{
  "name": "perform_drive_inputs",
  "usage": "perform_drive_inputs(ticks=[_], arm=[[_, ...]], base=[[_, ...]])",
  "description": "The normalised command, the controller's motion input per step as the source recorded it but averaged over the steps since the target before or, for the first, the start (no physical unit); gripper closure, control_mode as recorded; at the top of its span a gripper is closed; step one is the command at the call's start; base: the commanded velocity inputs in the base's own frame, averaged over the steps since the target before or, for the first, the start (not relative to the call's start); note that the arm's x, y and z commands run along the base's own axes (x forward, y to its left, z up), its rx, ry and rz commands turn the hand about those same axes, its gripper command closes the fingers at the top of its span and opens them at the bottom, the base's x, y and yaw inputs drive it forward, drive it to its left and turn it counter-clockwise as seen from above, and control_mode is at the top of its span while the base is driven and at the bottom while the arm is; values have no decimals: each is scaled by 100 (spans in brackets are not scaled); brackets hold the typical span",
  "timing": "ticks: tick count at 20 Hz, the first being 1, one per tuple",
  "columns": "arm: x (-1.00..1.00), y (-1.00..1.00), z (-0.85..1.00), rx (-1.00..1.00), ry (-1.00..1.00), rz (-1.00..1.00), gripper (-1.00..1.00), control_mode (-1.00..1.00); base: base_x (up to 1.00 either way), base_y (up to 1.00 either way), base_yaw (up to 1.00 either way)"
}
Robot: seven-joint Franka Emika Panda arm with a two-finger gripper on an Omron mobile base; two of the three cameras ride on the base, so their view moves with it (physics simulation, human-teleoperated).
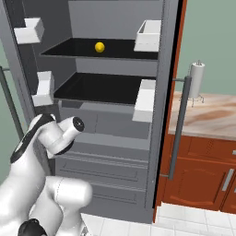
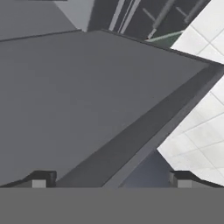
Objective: Retrieve a lemon from the fridge and place it on the cutting board with the fish.
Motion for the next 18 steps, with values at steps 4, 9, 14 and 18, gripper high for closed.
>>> perform_drive_inputs(ticks=[4,9,14,18], arm=[[-98,97,-7,0,0,0,-100,-100],[-43,41,2,0,0,0,-100,-100],[-19,-2,7,-4,-1,0,-100,-100],[-26,-56,0,-5,0,0,-100,-100]], base=[[0,0,0],[0,0,0],[0,0,0],[0,0,0]])
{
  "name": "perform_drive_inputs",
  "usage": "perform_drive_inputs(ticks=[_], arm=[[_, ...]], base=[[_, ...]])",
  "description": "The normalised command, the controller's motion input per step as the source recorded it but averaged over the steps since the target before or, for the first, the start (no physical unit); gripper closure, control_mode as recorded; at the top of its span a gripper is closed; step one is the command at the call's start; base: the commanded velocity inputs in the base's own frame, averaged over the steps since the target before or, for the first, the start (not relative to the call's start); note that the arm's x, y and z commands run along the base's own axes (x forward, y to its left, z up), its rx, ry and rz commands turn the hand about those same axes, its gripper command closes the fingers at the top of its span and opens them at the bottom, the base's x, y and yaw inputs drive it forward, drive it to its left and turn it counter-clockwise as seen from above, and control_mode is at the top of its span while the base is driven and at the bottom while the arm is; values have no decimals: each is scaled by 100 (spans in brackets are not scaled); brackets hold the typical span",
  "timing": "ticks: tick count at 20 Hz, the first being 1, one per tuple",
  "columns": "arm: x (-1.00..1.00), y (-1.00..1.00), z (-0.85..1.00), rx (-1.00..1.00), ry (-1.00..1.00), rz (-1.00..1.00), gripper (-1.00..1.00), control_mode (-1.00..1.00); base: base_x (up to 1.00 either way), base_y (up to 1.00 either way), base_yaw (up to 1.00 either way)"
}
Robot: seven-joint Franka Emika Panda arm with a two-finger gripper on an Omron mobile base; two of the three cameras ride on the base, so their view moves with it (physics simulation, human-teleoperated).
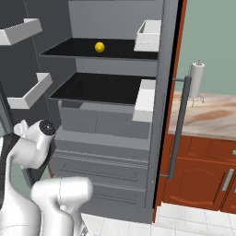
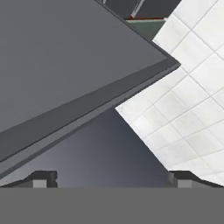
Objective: Retrieve a lemon from the fridge and place it on the cutting board with the fish.
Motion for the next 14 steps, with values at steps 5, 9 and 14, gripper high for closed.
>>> perform_drive_inputs(ticks=[5,9,14], arm=[[0,-95,0,-24,0,0,-100,-100],[0,-100,0,-28,0,0,-100,-100],[0,-83,-15,-54,-15,2,-100,-100]], base=[[0,0,0],[0,0,0],[0,0,0]])
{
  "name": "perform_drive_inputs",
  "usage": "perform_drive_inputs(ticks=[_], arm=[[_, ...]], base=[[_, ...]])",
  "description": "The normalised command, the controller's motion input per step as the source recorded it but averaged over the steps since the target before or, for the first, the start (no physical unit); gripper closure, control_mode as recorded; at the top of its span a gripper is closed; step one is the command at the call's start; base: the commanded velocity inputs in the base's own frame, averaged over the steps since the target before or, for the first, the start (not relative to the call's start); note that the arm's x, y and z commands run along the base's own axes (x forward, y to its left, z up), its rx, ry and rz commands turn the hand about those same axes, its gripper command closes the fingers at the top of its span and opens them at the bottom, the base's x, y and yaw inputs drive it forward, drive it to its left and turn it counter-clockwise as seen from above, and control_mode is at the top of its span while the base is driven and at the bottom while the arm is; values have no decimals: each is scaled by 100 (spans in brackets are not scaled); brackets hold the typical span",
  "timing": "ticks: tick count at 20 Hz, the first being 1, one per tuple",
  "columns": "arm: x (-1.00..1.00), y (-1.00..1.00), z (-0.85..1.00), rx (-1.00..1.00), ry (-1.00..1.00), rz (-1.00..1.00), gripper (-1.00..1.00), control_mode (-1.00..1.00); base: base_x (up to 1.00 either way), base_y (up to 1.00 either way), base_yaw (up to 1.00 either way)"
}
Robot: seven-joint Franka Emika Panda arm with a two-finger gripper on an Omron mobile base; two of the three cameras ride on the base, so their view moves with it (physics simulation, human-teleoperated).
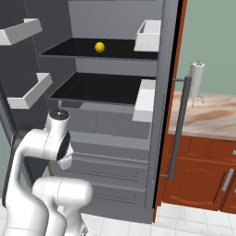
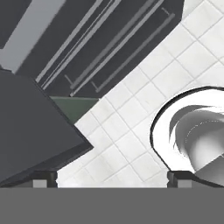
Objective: Retrieve a lemon from the fridge and place it on the cutting board with the fish.
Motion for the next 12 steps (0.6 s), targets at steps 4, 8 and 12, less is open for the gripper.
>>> perform_drive_inputs(ticks=[4,8,12], arm=[[0,-58,-1,-73,-8,16,-100,-100],[0,-46,5,-72,-1,30,-100,-100],[0,-39,21,-15,15,26,-100,-100]], base=[[0,0,0],[0,0,0],[0,0,0]])
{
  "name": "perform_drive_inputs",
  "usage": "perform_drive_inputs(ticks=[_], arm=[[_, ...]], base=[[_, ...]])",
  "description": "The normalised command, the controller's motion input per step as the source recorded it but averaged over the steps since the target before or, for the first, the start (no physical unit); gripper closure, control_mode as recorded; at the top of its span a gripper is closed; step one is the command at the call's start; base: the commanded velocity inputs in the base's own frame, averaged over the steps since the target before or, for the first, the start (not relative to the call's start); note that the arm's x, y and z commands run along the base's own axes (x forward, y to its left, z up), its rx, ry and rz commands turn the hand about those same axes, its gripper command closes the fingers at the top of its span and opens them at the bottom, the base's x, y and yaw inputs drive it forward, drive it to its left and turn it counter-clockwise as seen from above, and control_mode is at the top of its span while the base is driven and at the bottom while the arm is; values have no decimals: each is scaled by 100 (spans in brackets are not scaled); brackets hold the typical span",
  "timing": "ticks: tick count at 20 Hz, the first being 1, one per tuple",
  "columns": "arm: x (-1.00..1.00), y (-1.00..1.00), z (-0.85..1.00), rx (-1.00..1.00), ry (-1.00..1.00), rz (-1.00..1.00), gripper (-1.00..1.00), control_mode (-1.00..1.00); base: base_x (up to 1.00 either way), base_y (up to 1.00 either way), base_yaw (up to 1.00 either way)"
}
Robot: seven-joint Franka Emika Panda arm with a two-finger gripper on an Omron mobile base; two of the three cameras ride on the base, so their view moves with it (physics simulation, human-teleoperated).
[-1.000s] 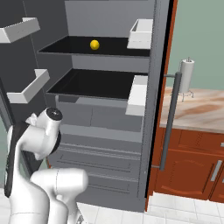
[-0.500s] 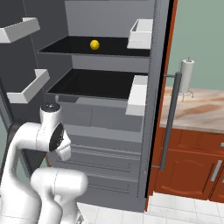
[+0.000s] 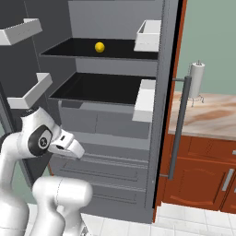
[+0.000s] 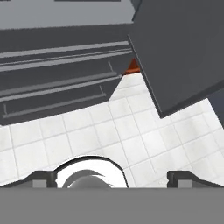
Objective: Retrieve a lemon from the fridge and place it on the cutting board with the fish.
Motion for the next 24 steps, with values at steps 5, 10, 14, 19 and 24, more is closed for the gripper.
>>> perform_drive_inputs(ticks=[5,10,14,19,24], arm=[[-4,-2,25,9,22,4,-100,-100],[-27,0,50,23,0,1,-100,-100],[-30,-4,23,26,-4,0,-100,-100],[-37,-1,1,6,-4,0,-100,-100],[-8,0,7,0,-9,0,-100,-100]], base=[[0,0,0],[0,0,0],[0,0,0],[0,0,0],[0,0,0]])
